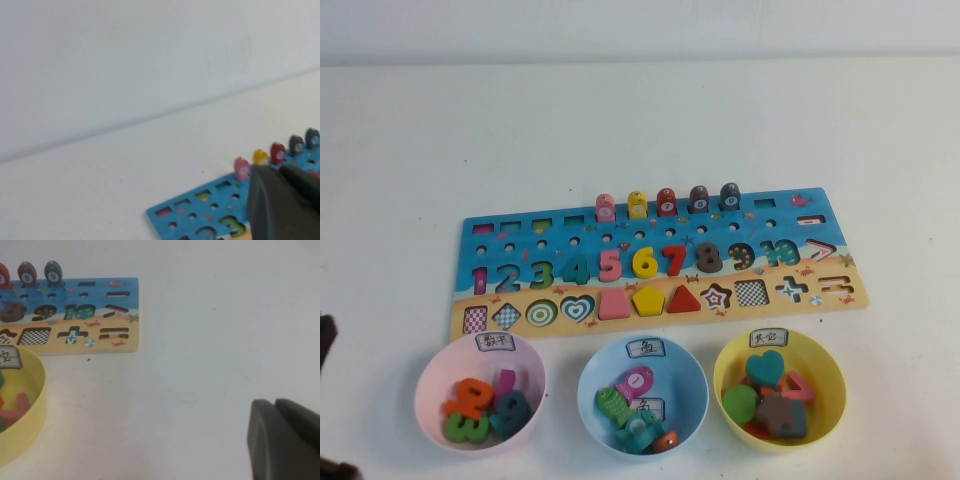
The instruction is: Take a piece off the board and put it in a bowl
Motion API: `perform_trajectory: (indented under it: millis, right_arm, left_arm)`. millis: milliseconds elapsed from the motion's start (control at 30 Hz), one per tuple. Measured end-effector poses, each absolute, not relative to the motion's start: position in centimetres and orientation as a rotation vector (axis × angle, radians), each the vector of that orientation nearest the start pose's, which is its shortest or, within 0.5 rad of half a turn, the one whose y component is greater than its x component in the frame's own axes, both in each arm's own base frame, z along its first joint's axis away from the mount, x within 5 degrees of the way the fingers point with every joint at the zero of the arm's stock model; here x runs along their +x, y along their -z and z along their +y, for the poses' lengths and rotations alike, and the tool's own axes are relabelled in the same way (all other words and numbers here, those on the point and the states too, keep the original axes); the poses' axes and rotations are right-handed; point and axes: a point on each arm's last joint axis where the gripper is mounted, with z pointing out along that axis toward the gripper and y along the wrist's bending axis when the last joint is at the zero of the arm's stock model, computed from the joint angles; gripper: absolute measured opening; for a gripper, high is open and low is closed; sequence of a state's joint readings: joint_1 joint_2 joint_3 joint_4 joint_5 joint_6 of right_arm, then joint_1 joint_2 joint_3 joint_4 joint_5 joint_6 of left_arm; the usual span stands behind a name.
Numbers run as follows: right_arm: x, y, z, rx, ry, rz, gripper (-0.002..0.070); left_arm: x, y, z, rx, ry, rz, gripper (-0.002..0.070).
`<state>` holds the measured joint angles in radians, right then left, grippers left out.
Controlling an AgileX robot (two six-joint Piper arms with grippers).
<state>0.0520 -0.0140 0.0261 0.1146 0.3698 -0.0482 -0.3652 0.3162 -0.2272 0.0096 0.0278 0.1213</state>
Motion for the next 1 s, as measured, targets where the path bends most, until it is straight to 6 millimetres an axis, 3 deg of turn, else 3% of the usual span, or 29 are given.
perform_trajectory:
  millis: [167,300,467,867,1000]
  right_arm:
    - [5.2,-17.2,0.6,-0.022,-0.115,1.864,-0.0017]
    - [5.2,-17.2,0.6,-0.022,-0.115,1.864,-0.0017]
    - [5.2,-17.2,0.6,-0.022,-0.115,1.864,-0.0017]
    - [5.2,-17.2,0.6,-0.022,-0.115,1.864,-0.0017]
    - [5.2,-17.2,0.6,-0.022,-0.115,1.864,-0.0017]
  left_arm:
    - [5.8,-24.8,-1.6,0.308,0.1,1.45,-0.0003]
    - [5.2,-22.7,-1.2,0.268,0.056,1.439,-0.0003]
    - [5.6,-20.3,-1.0,0.252,0.027,1.507,-0.0003]
    - [5.3,-17.3,-0.8,0.266,0.007,1.833,-0.0003]
    - [5.2,-17.2,-0.8,0.265,0.007,1.851,-0.0003]
